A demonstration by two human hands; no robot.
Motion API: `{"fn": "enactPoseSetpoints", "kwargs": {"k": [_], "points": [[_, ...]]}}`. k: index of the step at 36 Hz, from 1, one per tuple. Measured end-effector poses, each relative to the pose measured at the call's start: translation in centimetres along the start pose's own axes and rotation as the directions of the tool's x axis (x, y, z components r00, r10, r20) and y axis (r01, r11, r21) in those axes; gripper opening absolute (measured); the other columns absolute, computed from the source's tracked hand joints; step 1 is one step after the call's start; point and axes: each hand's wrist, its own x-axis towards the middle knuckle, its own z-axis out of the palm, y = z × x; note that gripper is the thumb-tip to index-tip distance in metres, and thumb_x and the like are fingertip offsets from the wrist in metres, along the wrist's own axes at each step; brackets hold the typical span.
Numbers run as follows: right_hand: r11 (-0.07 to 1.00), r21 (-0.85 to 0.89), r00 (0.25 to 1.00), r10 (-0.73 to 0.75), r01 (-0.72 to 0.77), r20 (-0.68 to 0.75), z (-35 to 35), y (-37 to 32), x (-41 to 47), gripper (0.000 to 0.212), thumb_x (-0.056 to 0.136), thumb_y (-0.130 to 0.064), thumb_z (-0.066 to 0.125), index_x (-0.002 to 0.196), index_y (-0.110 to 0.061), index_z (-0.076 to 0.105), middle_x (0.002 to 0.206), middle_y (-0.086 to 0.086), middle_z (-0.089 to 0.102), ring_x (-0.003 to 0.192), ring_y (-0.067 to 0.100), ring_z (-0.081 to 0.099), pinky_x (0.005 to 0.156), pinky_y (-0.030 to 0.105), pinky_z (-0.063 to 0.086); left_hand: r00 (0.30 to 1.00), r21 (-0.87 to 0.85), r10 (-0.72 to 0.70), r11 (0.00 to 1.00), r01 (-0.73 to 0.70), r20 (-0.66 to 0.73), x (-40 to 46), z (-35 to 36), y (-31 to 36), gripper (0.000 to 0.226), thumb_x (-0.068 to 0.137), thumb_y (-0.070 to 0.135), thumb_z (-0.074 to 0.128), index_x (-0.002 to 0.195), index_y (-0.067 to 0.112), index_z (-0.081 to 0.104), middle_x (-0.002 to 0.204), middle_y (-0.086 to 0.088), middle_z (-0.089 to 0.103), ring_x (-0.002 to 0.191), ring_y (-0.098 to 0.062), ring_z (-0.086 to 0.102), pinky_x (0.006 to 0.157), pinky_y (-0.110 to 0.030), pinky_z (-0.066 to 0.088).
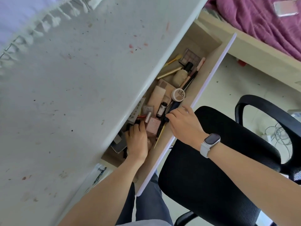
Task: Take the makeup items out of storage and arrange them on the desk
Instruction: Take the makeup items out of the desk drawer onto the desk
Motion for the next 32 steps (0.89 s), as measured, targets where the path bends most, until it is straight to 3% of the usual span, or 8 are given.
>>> {"fn": "enactPoseSetpoints", "kwargs": {"k": [4,8,12,18,24,26,29,32], "points": [[1.0,0.026,0.993,0.007,-0.01,0.12,0.7,-1.4,1.9,0.026,0.094,-0.017,0.041,0.115,-0.013,0.056,0.114,0.005,0.057,0.109,0.025,0.049,0.089,0.034,0.035,1.0,-0.214,-0.009,0.977,0.006,-0.012,-0.9,0.0,-0.7,0.043,0.086,0.014,0.055,0.129,0.008,0.049,0.12,-0.014,0.054,0.103,-0.032,0.057,0.079,-0.039,0.049],[0.996,0.083,0.978,0.007,-0.025,0.21,1.1,-3.3,3.8,0.025,0.092,-0.015,0.044,0.115,-0.01,0.054,0.119,0.009,0.055,0.112,0.028,0.047,0.082,0.035,0.039,0.999,-0.239,-0.045,0.97,0.037,-0.029,-2.2,-0.9,-1.6,0.036,0.087,0.015,0.05,0.122,0.008,0.054,0.116,-0.012,0.054,0.083,-0.032,0.063,0.055,-0.033,0.046],[0.988,0.119,0.954,0.063,-0.101,0.292,1.8,-4.9,4.7,0.032,0.092,-0.018,0.046,0.121,-0.005,0.046,0.125,0.013,0.051,0.118,0.031,0.043,0.082,0.039,0.044,0.998,-0.219,-0.064,0.974,0.061,-0.01,-3.4,-2.1,-2.7,0.034,0.09,0.019,0.048,0.123,0.011,0.053,0.109,-0.008,0.056,0.084,-0.031,0.063,0.059,-0.036,0.049],[0.975,0.133,0.948,0.136,-0.18,0.287,2.5,-6.5,4.9,0.04,0.089,-0.019,0.051,0.125,-0.006,0.038,0.129,0.015,0.046,0.119,0.031,0.042,0.088,0.04,0.04,0.996,-0.232,-0.082,0.97,0.077,-0.014,-5.9,-3.8,-3.6,0.031,0.09,0.022,0.046,0.12,0.018,0.055,0.107,0.0,0.061,0.083,-0.028,0.064,0.062,-0.034,0.045],[0.987,0.076,0.927,0.104,-0.141,0.362,2.4,-6.4,4.9,0.052,0.084,-0.031,0.057,0.124,-0.004,0.04,0.131,0.019,0.039,0.118,0.034,0.04,0.089,0.041,0.038,0.993,-0.345,-0.105,0.935,0.081,-0.051,-9.0,-5.5,-4.8,0.025,0.084,0.011,0.06,0.108,0.013,0.064,0.092,-0.003,0.065,0.065,-0.027,0.062,0.049,-0.029,0.041],[0.988,0.078,0.921,0.098,-0.137,0.376,2.3,-6.2,5.0,0.054,0.082,-0.034,0.06,0.123,-0.004,0.041,0.129,0.018,0.039,0.117,0.035,0.041,0.088,0.042,0.039,0.99,-0.352,-0.112,0.933,0.077,-0.081,-9.4,-5.9,-5.3,0.025,0.081,0.008,0.063,0.105,0.01,0.066,0.087,-0.005,0.067,0.061,-0.027,0.061,0.048,-0.029,0.042],[0.979,0.155,0.916,0.062,-0.133,0.396,2.0,-6.1,4.9,0.057,0.081,-0.033,0.063,0.124,-0.003,0.039,0.129,0.018,0.043,0.116,0.035,0.044,0.086,0.041,0.04,0.985,-0.371,-0.137,0.924,0.089,-0.105,-9.3,-6.6,-5.9,0.027,0.082,0.008,0.062,0.109,0.008,0.065,0.09,-0.007,0.067,0.072,-0.03,0.063,0.057,-0.034,0.046],[0.971,0.212,0.926,0.022,-0.109,0.377,1.3,-6.1,4.3,0.046,0.085,-0.028,0.057,0.121,-0.007,0.038,0.116,0.014,0.057,0.103,0.034,0.054,0.08,0.038,0.038,0.979,-0.43,-0.127,0.902,0.048,-0.158,-9.0,-7.4,-6.4,0.026,0.083,0.005,0.06,0.109,0.006,0.065,0.092,-0.008,0.067,0.075,-0.031,0.063,0.062,-0.036,0.049]]}}
